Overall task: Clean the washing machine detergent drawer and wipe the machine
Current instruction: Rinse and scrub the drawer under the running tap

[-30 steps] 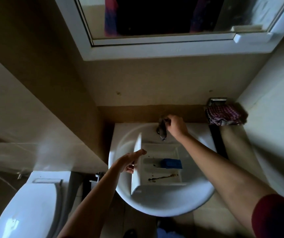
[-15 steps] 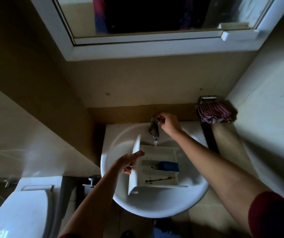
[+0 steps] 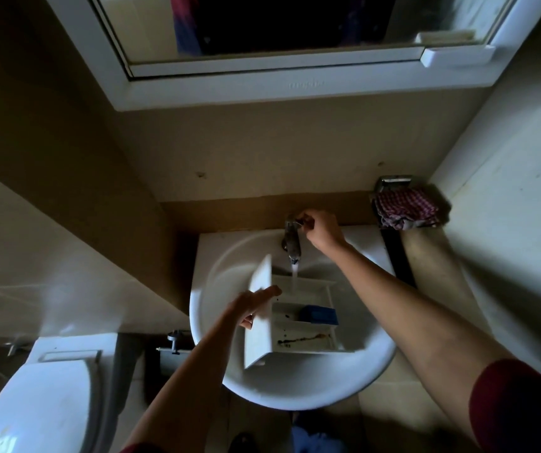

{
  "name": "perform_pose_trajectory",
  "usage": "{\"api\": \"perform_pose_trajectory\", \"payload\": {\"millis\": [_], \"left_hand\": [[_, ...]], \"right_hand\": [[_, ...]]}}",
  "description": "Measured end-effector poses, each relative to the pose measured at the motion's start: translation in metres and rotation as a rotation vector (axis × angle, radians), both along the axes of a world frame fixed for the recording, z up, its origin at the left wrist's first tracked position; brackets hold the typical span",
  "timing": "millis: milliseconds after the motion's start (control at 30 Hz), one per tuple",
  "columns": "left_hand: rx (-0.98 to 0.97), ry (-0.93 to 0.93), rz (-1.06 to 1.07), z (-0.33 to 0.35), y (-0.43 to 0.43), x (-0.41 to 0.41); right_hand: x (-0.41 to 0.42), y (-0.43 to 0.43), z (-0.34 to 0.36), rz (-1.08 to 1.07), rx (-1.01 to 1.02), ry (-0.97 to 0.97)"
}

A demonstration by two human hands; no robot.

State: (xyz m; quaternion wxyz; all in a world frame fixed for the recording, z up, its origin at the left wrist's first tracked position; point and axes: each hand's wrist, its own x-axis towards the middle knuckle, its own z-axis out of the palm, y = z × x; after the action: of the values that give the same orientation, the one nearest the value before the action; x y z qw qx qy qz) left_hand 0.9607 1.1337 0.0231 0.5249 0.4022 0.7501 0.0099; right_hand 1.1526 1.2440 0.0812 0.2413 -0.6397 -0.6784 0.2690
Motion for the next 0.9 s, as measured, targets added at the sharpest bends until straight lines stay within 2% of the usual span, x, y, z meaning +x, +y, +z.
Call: {"api": "perform_pose_trajectory", "payload": {"millis": [167, 233, 333, 367, 400, 467, 500, 567, 667, 733, 833, 900], "left_hand": [[-0.003, 0.079, 0.034, 0.006, -0.005, 0.003], [0.020, 0.111, 0.036, 0.006, -0.006, 0.000], [0.041, 0.091, 0.045, 0.005, -0.004, -0.002], [0.041, 0.074, 0.062, 0.005, -0.003, -0.002], [0.042, 0.058, 0.080, 0.005, -0.003, -0.002], [0.042, 0.031, 0.103, 0.005, -0.003, -0.004], [0.040, 0.024, 0.112, 0.003, -0.003, -0.004], [0.028, 0.028, 0.139, 0.001, -0.003, -0.004], [0.010, 0.057, 0.163, 0.000, -0.003, 0.001], [0.007, 0.076, 0.170, 0.003, -0.004, 0.004], [0.014, 0.081, 0.175, 0.007, -0.005, 0.006], [0.009, 0.086, 0.163, 0.009, -0.004, 0.007]], "right_hand": [[0.000, 0.001, -0.003, 0.002, -0.006, -0.001], [-0.001, -0.009, -0.005, -0.055, -0.003, 0.104], [-0.005, -0.044, -0.020, -0.357, 0.081, 0.387], [-0.007, -0.057, -0.024, -0.488, 0.055, 0.472], [-0.009, -0.066, -0.037, -0.612, -0.027, 0.599], [-0.012, -0.074, -0.061, -0.752, -0.383, 0.776], [-0.013, -0.076, -0.070, -0.736, -0.571, 0.778], [-0.016, -0.076, -0.079, -0.674, -0.814, 0.806], [-0.022, -0.070, -0.076, -0.621, -0.902, 0.962], [-0.024, -0.066, -0.075, -0.506, -0.943, 0.948], [-0.024, -0.064, -0.071, -0.171, -1.013, 0.636], [-0.022, -0.061, -0.069, -0.146, -0.969, 0.530]]}}
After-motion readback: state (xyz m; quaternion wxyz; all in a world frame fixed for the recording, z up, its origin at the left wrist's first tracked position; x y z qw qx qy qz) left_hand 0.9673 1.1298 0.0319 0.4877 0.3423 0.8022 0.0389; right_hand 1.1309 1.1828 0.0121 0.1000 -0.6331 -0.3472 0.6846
